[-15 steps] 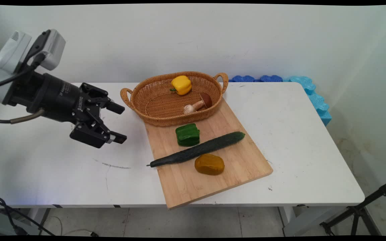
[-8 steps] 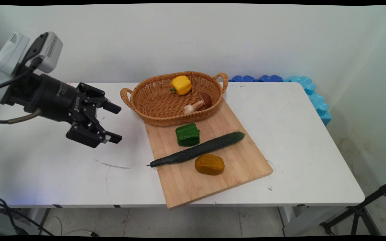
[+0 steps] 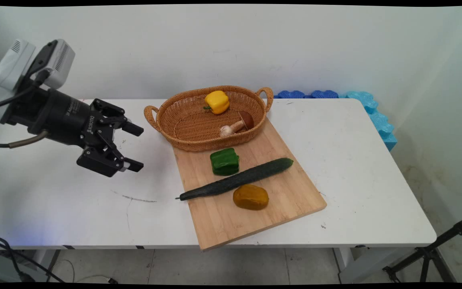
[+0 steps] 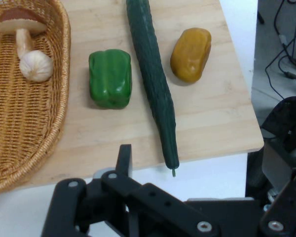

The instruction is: Pick up the potato from the cutting board

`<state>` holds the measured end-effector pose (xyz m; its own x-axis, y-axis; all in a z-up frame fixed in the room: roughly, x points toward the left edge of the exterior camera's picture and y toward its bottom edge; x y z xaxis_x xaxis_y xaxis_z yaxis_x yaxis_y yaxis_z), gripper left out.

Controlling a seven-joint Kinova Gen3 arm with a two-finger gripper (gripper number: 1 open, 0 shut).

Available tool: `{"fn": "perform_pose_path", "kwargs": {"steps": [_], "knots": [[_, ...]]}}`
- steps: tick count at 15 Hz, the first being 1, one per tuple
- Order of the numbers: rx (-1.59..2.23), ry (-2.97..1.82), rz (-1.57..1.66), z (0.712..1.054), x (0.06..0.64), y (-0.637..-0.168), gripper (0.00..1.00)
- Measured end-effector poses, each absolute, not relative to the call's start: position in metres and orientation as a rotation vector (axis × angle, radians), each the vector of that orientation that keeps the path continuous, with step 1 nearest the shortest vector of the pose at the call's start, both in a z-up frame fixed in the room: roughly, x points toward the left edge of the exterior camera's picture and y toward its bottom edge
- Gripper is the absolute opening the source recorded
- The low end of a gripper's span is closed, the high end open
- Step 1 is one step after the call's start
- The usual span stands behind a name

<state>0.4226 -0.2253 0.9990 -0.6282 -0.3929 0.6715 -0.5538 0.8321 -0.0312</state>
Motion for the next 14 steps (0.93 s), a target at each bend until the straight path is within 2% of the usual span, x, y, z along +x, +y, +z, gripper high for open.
{"fn": "perform_pose_path", "kwargs": {"steps": [7, 14], "knots": [[0.697, -2.328, 0.309, 0.998, 0.416, -0.232, 1.00], [0.775, -2.340, 0.253, 0.997, 0.374, -0.252, 1.00]]}}
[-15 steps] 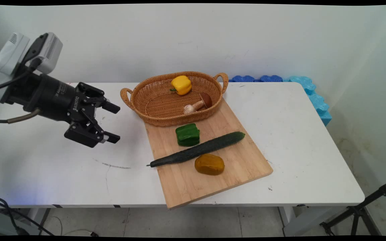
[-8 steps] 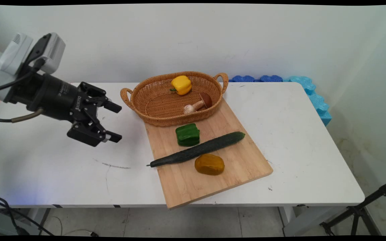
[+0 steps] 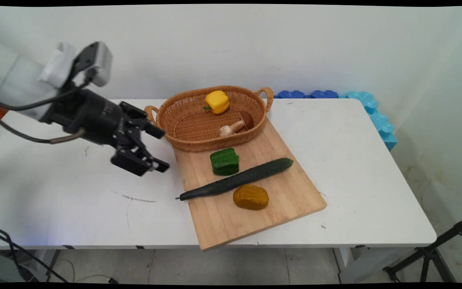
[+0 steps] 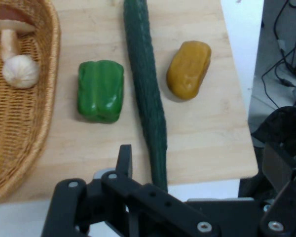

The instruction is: Pick up the potato from the cutting board

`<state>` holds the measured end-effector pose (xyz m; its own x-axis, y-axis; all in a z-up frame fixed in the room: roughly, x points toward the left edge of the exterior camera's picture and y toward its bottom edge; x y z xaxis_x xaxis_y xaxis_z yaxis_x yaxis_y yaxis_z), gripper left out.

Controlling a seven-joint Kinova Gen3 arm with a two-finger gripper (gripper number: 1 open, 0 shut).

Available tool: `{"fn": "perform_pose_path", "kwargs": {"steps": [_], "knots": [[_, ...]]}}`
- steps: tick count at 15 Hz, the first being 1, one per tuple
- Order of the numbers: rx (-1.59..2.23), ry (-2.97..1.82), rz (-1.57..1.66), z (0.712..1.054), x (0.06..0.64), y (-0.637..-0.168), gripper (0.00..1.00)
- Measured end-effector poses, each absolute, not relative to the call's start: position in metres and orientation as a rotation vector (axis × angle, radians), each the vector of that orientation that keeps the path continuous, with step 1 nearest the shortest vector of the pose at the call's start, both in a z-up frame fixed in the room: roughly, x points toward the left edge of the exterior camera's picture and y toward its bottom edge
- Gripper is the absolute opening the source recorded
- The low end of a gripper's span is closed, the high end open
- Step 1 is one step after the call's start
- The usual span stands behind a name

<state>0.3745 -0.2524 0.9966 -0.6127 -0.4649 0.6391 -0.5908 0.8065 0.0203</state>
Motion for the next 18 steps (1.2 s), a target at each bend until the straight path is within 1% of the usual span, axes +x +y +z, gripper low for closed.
{"fn": "perform_pose_path", "kwargs": {"steps": [4, 10, 18], "knots": [[0.780, -2.357, 0.221, 0.986, 0.328, -0.277, 1.00], [0.734, -2.429, 0.181, 0.954, 0.259, -0.317, 1.00], [0.632, -2.576, 0.122, 0.894, 0.190, -0.364, 1.00]]}}
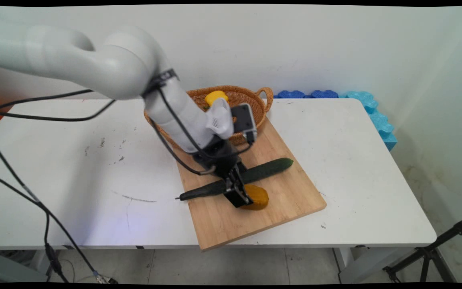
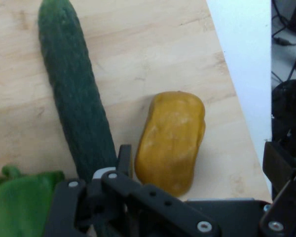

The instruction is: Pick up the potato from the cutting board

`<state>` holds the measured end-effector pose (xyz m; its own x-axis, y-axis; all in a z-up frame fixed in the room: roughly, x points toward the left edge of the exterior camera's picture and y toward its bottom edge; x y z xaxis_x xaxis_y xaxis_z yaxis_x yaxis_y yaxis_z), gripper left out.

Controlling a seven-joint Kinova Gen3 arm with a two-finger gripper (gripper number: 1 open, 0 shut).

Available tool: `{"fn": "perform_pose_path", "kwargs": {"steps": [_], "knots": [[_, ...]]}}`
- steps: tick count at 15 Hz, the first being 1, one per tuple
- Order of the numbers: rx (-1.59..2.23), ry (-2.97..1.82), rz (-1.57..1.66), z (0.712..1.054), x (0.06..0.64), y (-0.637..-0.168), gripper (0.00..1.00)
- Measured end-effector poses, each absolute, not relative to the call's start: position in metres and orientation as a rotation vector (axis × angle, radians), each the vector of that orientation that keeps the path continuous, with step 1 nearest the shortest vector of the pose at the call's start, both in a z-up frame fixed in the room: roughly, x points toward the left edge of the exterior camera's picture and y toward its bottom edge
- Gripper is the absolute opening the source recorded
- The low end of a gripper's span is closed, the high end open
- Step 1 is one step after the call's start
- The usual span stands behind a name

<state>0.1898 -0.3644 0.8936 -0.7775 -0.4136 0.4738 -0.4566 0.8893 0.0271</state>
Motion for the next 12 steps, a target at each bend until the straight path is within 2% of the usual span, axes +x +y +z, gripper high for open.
{"fn": "perform_pose_path", "kwargs": {"steps": [6, 12], "knots": [[0.575, -2.642, 0.085, 0.862, 0.163, -0.386, 1.00], [0.534, -2.677, 0.060, 0.846, 0.148, -0.398, 1.00]]}}
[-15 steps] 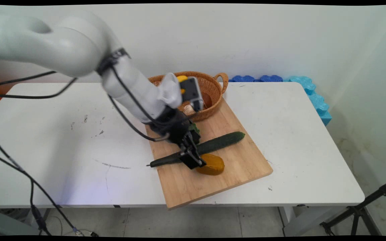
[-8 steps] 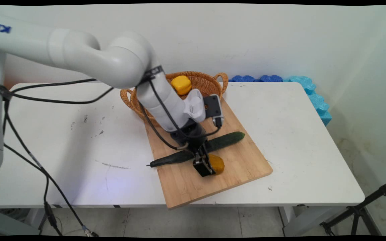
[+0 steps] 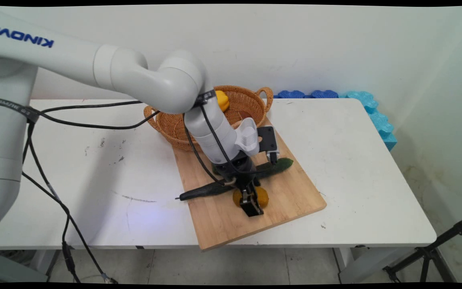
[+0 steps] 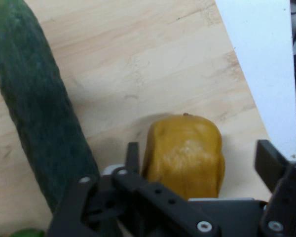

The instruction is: Pick up the potato from the cutting board, then place the picked object in the vegetable basket

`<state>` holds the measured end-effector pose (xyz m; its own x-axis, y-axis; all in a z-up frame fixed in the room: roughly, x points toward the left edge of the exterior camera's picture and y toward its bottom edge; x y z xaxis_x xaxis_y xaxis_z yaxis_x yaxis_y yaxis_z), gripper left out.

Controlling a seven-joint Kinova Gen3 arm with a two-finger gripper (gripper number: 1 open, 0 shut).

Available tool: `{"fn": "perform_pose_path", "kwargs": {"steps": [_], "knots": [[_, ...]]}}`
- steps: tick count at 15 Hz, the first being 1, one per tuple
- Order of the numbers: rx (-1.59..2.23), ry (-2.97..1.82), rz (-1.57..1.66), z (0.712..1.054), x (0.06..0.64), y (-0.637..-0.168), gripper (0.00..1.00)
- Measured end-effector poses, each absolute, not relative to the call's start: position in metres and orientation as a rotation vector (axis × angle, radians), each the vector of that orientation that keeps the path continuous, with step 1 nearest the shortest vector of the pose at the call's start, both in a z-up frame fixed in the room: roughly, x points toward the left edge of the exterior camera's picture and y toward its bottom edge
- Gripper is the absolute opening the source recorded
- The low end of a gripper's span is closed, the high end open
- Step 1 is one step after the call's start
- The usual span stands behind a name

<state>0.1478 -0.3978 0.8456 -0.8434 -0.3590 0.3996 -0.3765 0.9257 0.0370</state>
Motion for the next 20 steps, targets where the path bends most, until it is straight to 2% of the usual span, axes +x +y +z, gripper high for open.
{"fn": "perform_pose_path", "kwargs": {"steps": [1, 7, 10, 20], "knots": [[0.531, -2.680, 0.059, 0.844, 0.147, -0.399, 0.00], [0.499, -2.699, 0.057, 0.841, 0.142, -0.401, 0.00], [0.525, -2.679, 0.048, 0.851, 0.139, -0.398, 0.00], [0.890, -2.495, 0.078, 0.966, 0.166, -0.410, 0.00]]}}
